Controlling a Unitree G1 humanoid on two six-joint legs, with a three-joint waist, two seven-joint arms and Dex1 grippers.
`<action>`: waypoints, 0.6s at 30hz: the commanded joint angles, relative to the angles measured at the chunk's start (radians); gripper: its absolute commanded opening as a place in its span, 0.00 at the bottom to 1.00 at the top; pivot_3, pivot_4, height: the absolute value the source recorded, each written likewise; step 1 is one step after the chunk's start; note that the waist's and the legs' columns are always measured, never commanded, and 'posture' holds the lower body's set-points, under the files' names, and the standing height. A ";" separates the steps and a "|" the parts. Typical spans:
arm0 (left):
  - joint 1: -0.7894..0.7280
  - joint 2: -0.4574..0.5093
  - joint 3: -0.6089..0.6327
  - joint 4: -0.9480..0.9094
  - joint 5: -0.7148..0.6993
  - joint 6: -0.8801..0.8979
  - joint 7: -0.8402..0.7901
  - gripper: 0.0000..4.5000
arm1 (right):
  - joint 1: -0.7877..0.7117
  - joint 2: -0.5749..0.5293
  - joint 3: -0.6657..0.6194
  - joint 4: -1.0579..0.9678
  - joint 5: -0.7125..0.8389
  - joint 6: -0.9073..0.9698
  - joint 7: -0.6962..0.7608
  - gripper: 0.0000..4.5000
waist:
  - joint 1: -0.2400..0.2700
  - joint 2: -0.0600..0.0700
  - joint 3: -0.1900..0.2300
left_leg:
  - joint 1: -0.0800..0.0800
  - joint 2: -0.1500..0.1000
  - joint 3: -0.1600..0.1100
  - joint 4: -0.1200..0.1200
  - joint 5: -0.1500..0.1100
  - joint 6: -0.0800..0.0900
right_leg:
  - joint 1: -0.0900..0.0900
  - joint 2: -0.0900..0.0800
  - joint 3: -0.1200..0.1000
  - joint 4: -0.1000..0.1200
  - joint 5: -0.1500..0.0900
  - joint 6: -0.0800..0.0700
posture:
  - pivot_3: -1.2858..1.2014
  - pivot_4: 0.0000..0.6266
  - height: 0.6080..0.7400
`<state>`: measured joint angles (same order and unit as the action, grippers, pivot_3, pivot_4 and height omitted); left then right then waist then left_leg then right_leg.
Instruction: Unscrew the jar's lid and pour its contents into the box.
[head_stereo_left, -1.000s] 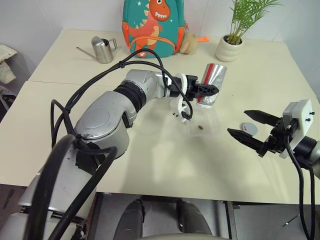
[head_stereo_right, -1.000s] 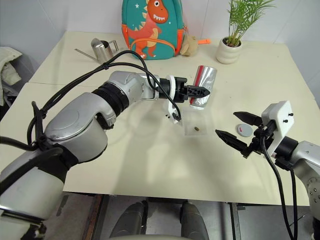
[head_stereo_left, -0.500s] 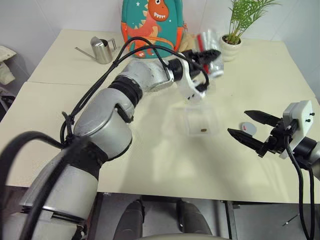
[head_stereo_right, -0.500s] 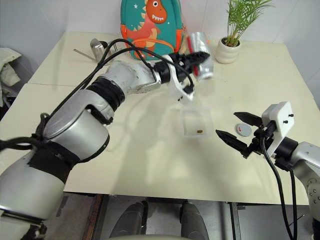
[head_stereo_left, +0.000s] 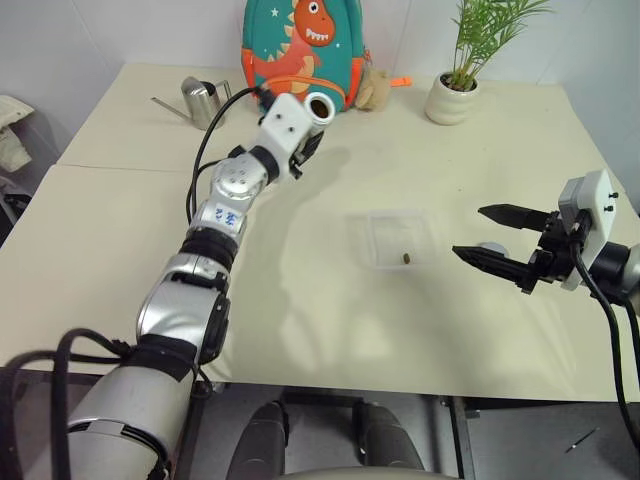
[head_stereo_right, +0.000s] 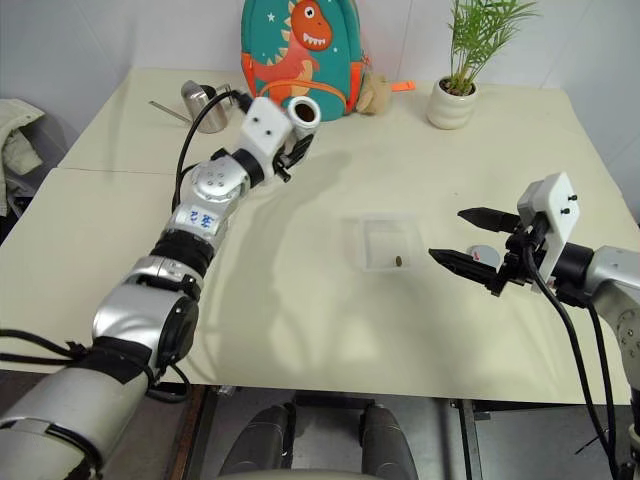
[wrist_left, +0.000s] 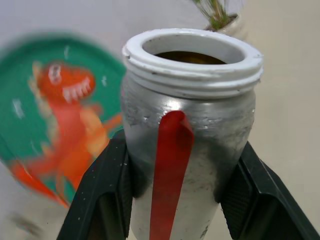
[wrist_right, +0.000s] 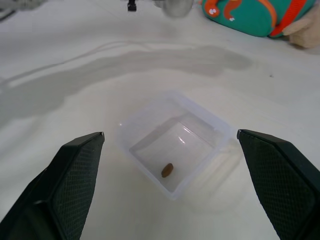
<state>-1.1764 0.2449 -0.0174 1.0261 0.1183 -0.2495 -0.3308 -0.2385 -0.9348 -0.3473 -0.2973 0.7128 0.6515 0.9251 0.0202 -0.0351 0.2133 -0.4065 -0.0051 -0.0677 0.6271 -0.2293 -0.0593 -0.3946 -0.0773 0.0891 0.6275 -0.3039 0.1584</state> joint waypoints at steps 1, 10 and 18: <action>0.096 0.014 0.086 -0.226 -0.154 0.131 -0.097 0.42 | -0.036 -0.033 0.019 0.032 -0.014 -0.024 0.060 1.00 | 0.000 0.000 0.000 | 0.000 0.000 0.000 0.001 0.000 0.000 | 0.000 0.000 0.000 0.000 0.000 0.000 | 0.52 0.24 1.00; 0.355 0.053 0.131 -0.522 -0.299 0.329 -0.237 0.42 | -0.079 -0.029 0.072 0.110 -0.050 -0.057 0.149 1.00 | 0.001 0.001 0.000 | 0.000 0.000 -0.001 0.003 0.000 0.000 | 0.001 0.000 0.000 0.001 0.001 -0.001 | 0.52 0.24 1.00; 0.406 0.071 0.097 -0.555 -0.279 0.388 -0.250 0.58 | -0.107 -0.019 0.100 0.128 -0.074 -0.064 0.170 1.00 | 0.001 0.001 -0.001 | 0.001 0.000 -0.001 0.003 0.000 0.000 | 0.001 0.000 0.000 0.000 0.001 -0.001 | 0.52 0.24 1.00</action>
<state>-0.7709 0.3031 0.0853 0.5196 -0.1578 0.1352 -0.5751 -0.3323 -0.9494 -0.2384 -0.1618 0.6371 0.6081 1.0839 0.0216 -0.0343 0.2127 -0.4058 -0.0050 -0.0682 0.6298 -0.2293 -0.0593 -0.3932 -0.0774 0.0891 0.6274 -0.3026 0.1574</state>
